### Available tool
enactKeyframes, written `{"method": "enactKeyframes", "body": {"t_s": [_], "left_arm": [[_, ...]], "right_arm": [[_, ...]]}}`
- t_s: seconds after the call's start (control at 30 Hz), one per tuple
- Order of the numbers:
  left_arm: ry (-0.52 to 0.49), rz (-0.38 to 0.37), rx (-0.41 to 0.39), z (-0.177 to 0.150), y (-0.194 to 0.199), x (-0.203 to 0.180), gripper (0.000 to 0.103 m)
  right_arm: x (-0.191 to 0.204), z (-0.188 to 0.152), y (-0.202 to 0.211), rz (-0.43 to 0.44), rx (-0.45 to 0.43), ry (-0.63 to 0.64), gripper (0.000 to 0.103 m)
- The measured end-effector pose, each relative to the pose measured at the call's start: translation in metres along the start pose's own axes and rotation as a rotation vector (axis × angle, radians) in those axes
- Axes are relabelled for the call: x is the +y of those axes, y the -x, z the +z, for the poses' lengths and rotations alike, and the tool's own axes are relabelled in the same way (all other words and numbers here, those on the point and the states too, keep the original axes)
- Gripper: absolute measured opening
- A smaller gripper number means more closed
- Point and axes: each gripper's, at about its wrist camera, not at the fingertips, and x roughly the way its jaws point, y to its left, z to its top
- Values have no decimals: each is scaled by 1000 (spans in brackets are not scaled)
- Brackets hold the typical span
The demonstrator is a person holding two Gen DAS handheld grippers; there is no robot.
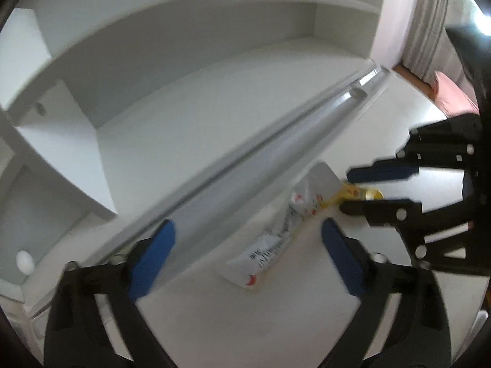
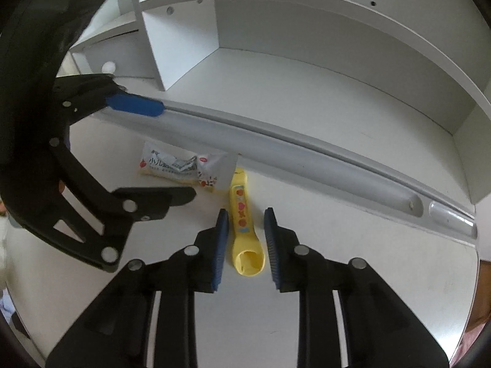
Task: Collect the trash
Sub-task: 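Grasp the white printed wrapper with the left gripper while the right grasps the yellow tube, then lift the held wrapper and yellow tube off the desk with both grippers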
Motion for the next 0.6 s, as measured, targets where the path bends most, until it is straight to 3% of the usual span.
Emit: {"method": "enactKeyframes", "body": {"t_s": [0.07, 0.13, 0.2, 0.6], "left_arm": [[-3, 9, -23, -1, 0, -4, 68], [-8, 20, -38, -2, 7, -6, 17], [31, -27, -30, -5, 8, -7, 16], [113, 11, -102, -29, 54, -39, 16]], "right_arm": [[3, -1, 1, 2, 3, 1, 18], [6, -3, 2, 1, 8, -3, 16], [7, -10, 6, 5, 0, -23, 16], [-3, -61, 60, -32, -43, -120, 15]]}}
